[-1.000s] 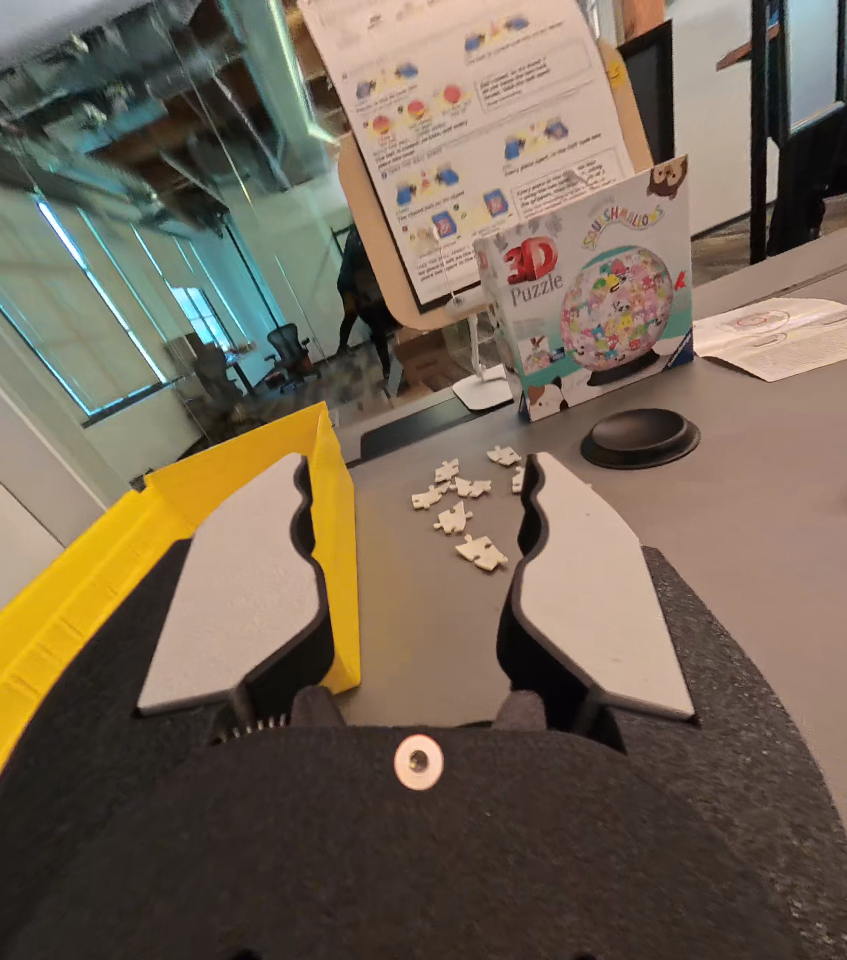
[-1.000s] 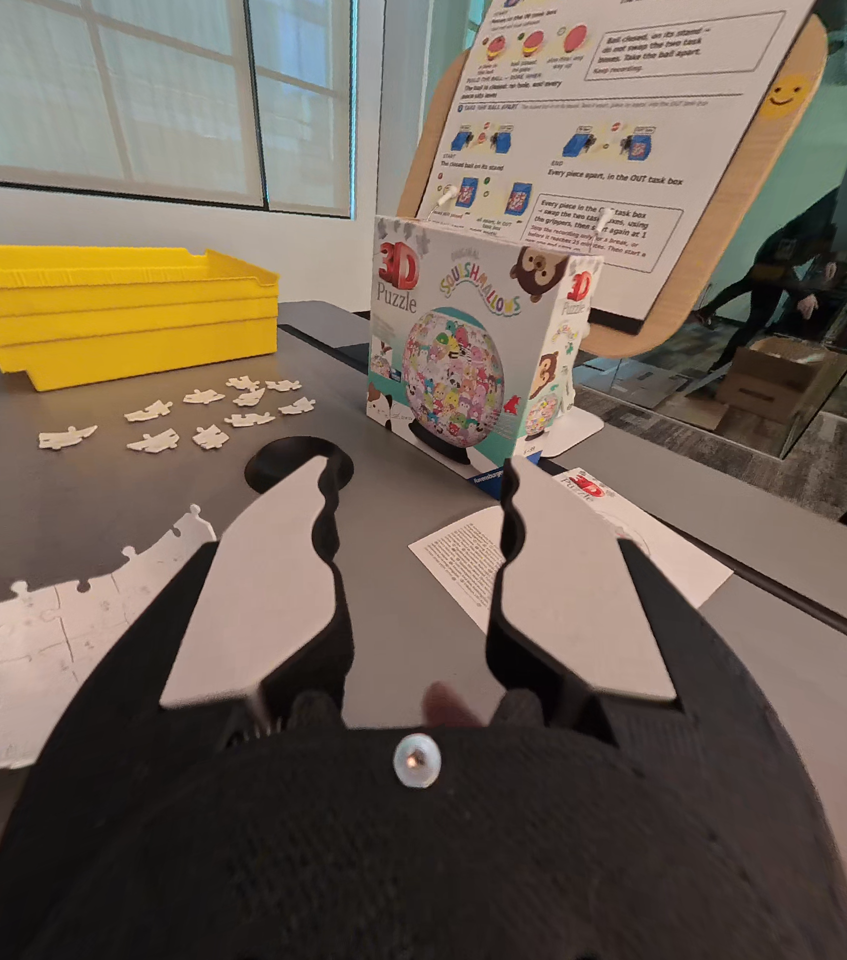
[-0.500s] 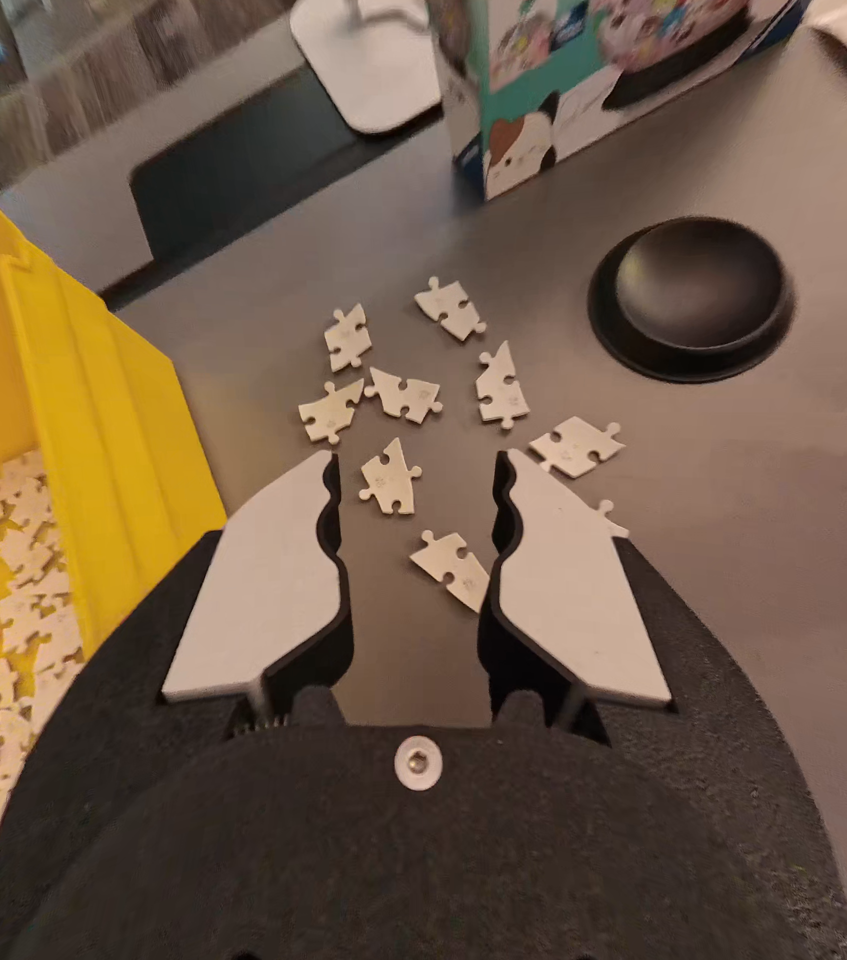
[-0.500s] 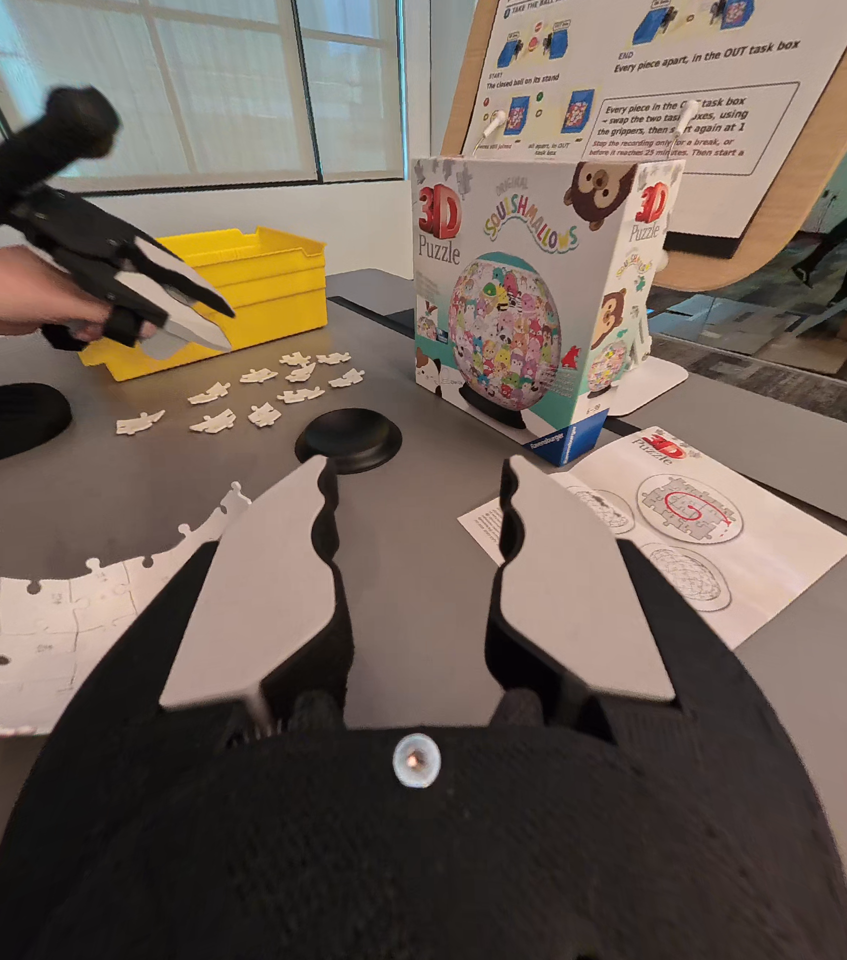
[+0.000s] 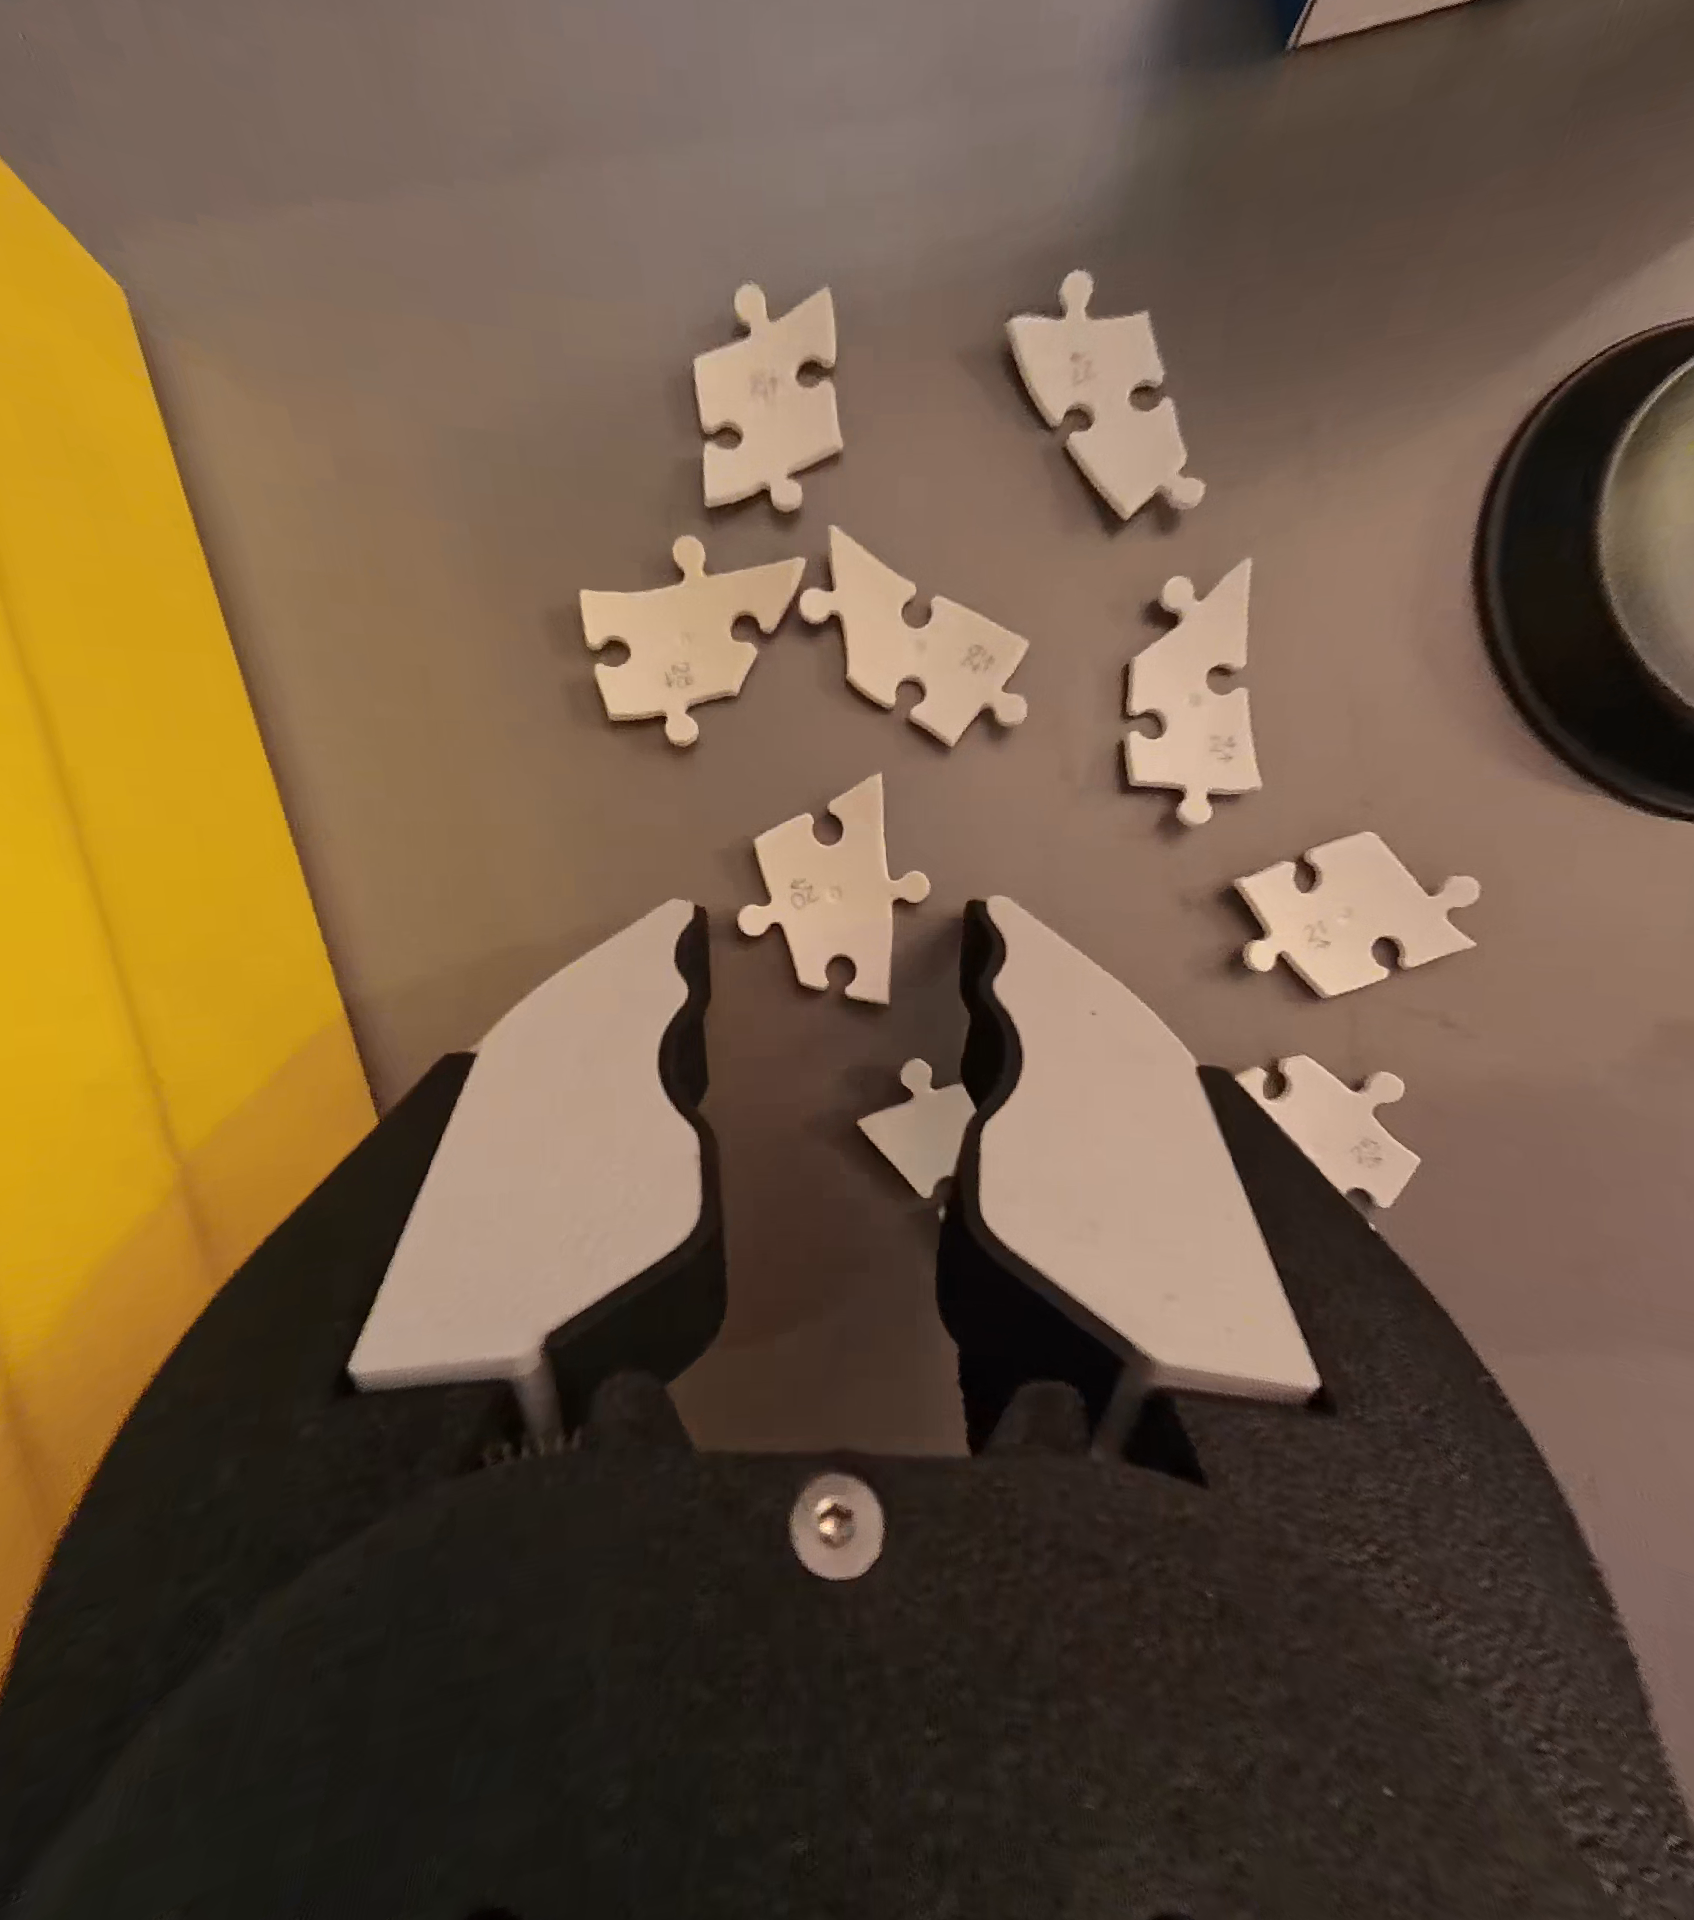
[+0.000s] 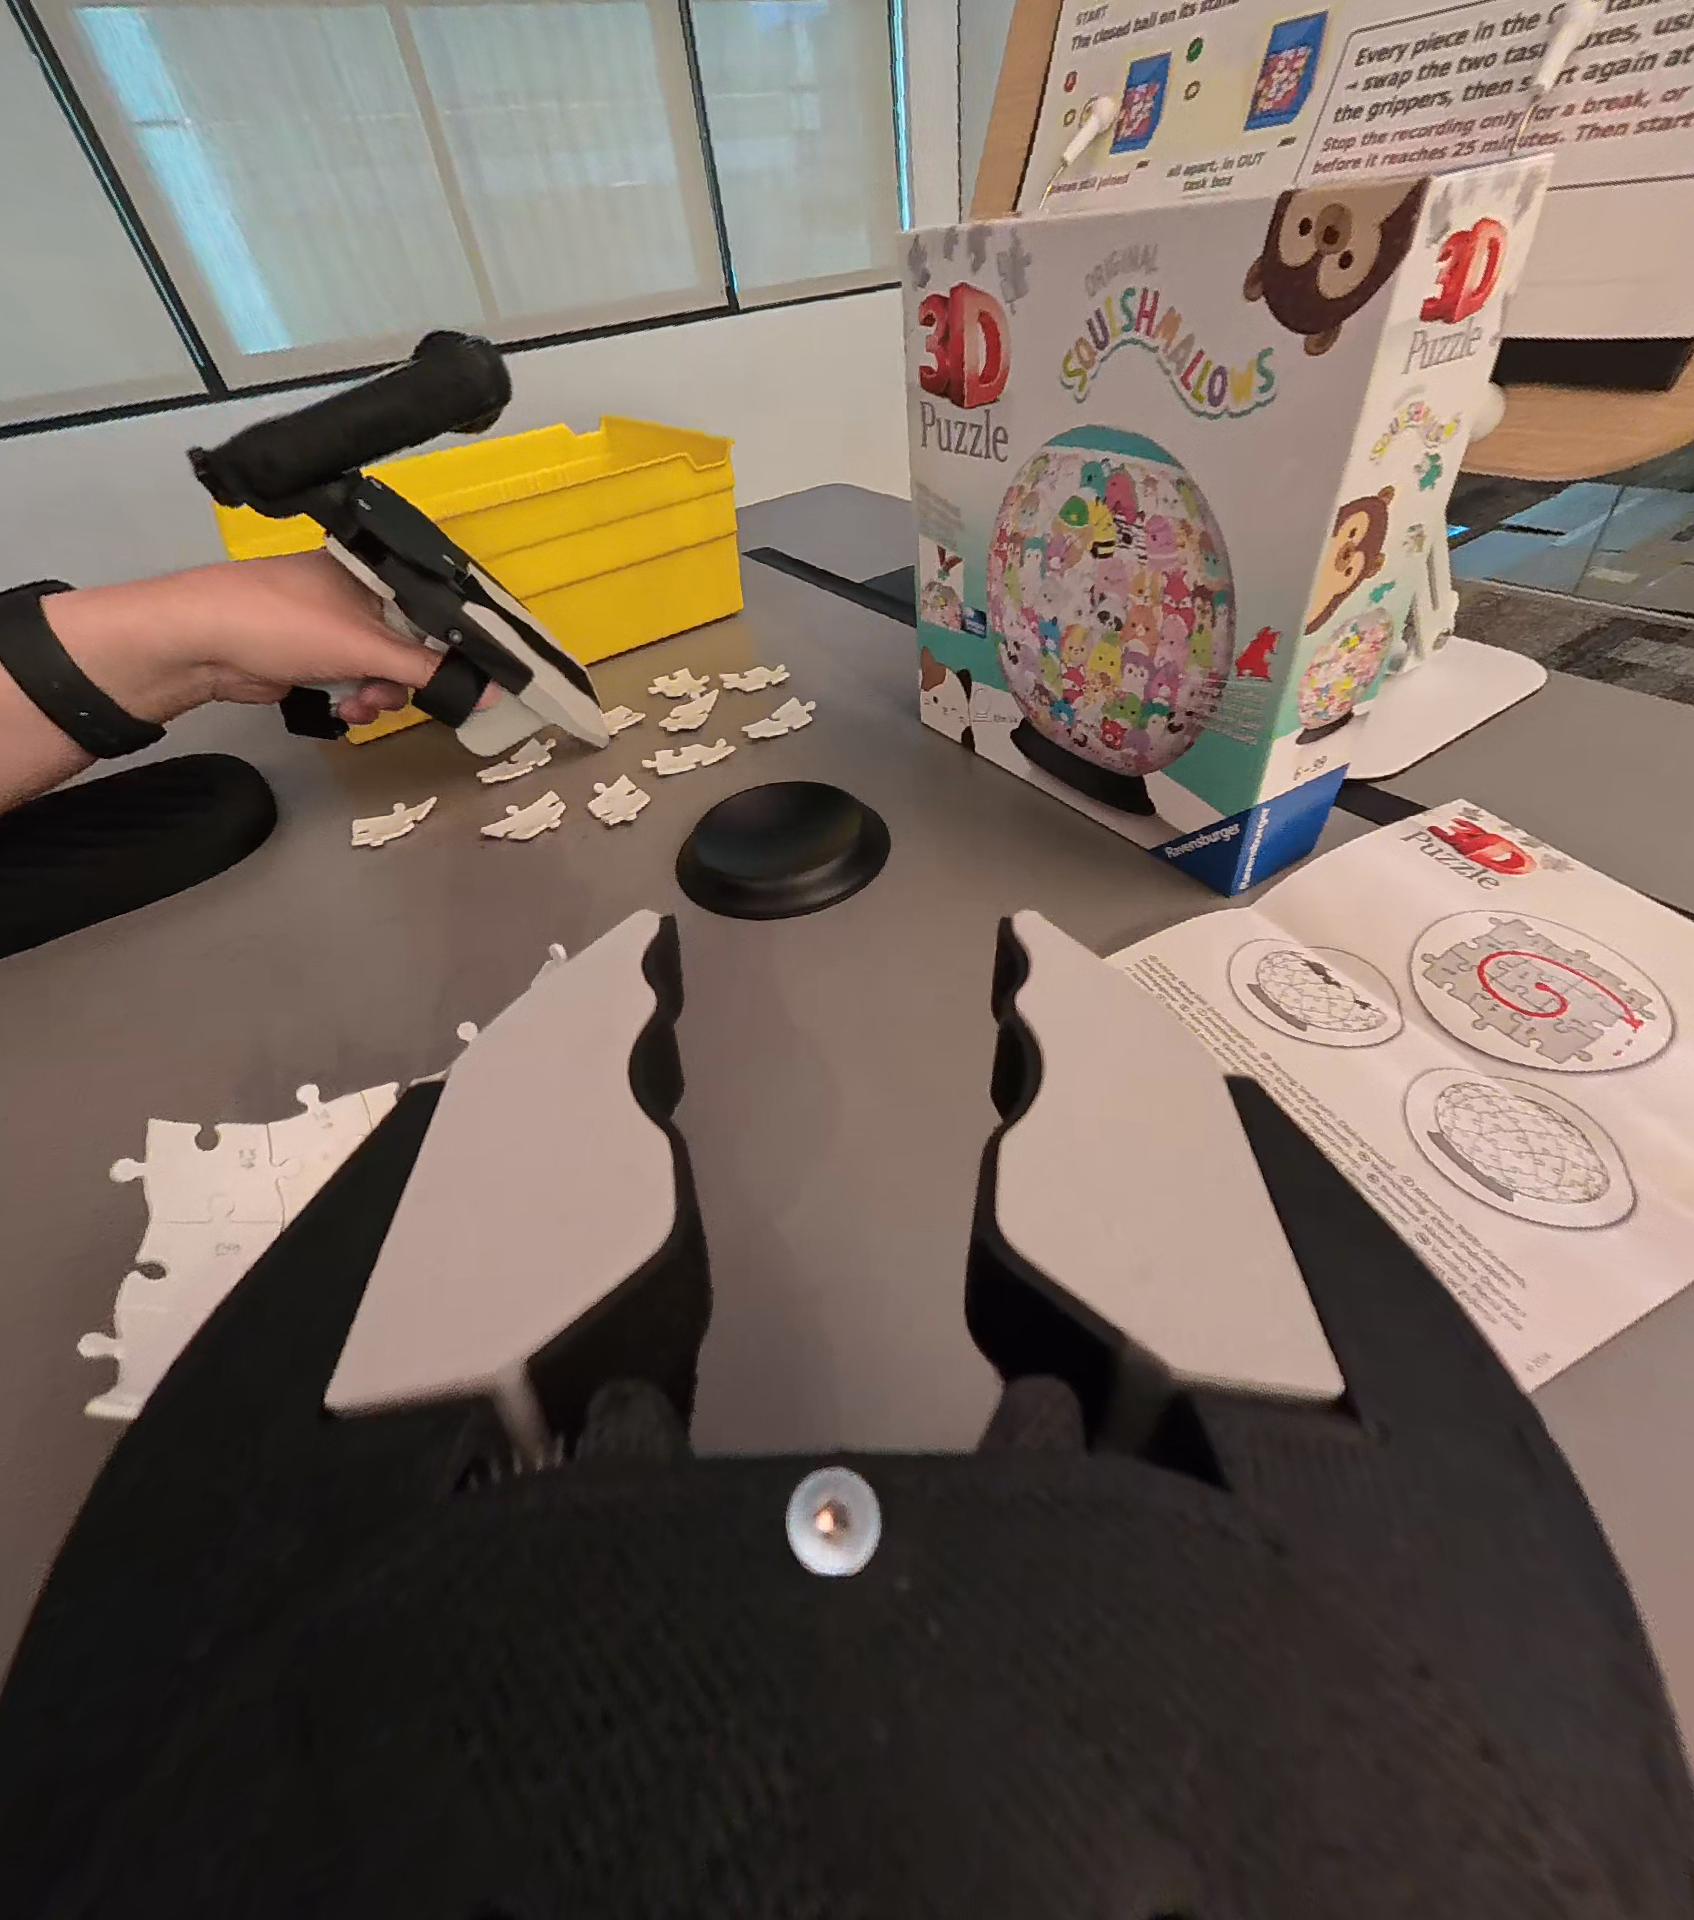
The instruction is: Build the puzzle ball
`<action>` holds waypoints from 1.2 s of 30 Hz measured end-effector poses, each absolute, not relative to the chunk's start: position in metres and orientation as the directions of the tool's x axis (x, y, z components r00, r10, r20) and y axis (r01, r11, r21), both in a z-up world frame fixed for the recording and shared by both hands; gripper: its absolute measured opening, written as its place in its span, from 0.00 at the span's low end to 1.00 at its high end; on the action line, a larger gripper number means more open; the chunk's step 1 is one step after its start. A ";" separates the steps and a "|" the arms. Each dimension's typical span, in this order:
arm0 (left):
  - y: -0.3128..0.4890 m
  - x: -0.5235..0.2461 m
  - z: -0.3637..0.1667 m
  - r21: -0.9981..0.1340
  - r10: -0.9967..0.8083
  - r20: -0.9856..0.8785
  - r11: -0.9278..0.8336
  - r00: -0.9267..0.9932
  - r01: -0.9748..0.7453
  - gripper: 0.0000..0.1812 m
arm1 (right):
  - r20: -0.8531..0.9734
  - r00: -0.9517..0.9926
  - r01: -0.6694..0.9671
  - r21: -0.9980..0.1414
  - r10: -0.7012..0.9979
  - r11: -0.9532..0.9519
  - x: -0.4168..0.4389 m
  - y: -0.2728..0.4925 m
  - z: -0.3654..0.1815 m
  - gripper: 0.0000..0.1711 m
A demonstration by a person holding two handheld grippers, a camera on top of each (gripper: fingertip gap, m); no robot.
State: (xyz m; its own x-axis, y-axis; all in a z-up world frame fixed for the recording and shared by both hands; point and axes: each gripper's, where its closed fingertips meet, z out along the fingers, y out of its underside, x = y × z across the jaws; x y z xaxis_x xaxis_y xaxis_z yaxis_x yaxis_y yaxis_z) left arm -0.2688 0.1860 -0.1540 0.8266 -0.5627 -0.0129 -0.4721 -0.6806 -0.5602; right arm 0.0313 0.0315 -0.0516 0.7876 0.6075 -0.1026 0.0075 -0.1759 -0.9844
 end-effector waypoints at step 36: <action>0.129 -0.184 -0.143 -0.500 -0.989 -0.070 -0.078 0.130 -0.862 0.18 | -0.199 0.729 -0.011 -0.960 0.655 -0.279 0.022 0.022 -0.060 0.30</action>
State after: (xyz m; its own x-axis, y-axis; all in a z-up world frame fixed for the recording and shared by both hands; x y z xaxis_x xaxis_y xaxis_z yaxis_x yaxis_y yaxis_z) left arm -0.1840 0.1293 -0.1429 0.1303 -0.9890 -0.0702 -0.8623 -0.0781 -0.5003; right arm 0.0221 0.0222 -0.0600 0.7287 0.6554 -0.1989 -0.0113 -0.2788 -0.9603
